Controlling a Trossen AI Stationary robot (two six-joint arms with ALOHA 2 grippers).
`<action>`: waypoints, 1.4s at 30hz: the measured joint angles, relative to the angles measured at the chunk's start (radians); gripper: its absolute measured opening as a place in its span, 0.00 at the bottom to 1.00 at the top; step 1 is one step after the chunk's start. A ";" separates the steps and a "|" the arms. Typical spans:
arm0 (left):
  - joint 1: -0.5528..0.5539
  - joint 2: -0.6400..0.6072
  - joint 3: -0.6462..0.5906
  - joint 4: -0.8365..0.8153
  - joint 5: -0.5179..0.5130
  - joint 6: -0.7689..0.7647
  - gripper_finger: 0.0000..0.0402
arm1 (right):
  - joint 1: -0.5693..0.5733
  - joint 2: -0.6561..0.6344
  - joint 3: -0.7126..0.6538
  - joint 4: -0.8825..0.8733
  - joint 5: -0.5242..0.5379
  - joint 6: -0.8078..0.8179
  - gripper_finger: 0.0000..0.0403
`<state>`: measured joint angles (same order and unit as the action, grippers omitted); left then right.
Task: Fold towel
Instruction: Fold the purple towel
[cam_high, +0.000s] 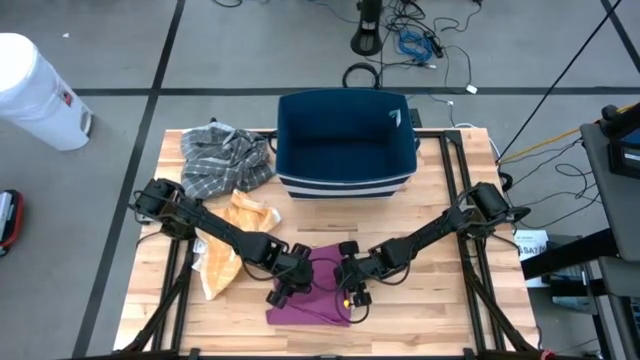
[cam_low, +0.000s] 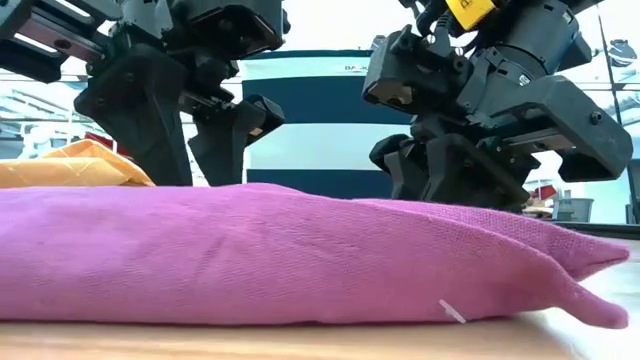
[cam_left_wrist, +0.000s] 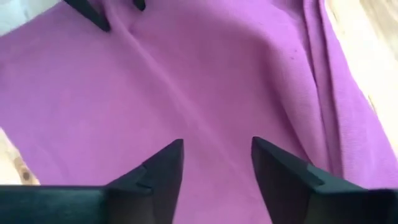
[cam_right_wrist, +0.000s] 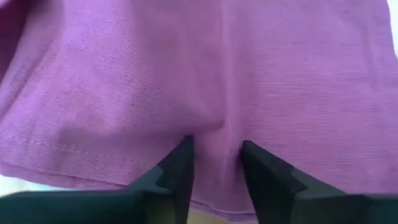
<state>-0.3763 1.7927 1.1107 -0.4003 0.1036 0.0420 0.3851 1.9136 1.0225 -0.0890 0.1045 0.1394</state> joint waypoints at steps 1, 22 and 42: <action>0.000 0.000 0.000 0.000 -0.006 -0.009 0.52 | 0.000 -0.001 0.000 -0.011 0.001 0.000 0.27; 0.019 0.083 -0.011 0.031 -0.004 -0.096 0.58 | 0.003 0.000 -0.001 -0.106 0.007 0.006 0.00; 0.081 -0.006 -0.013 -0.077 -0.084 -0.112 0.58 | -0.056 -0.003 -0.004 -0.132 0.023 0.012 0.00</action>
<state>-0.2957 1.7863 1.0977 -0.4776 0.0198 -0.0704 0.3291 1.9102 1.0187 -0.2209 0.1276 0.1516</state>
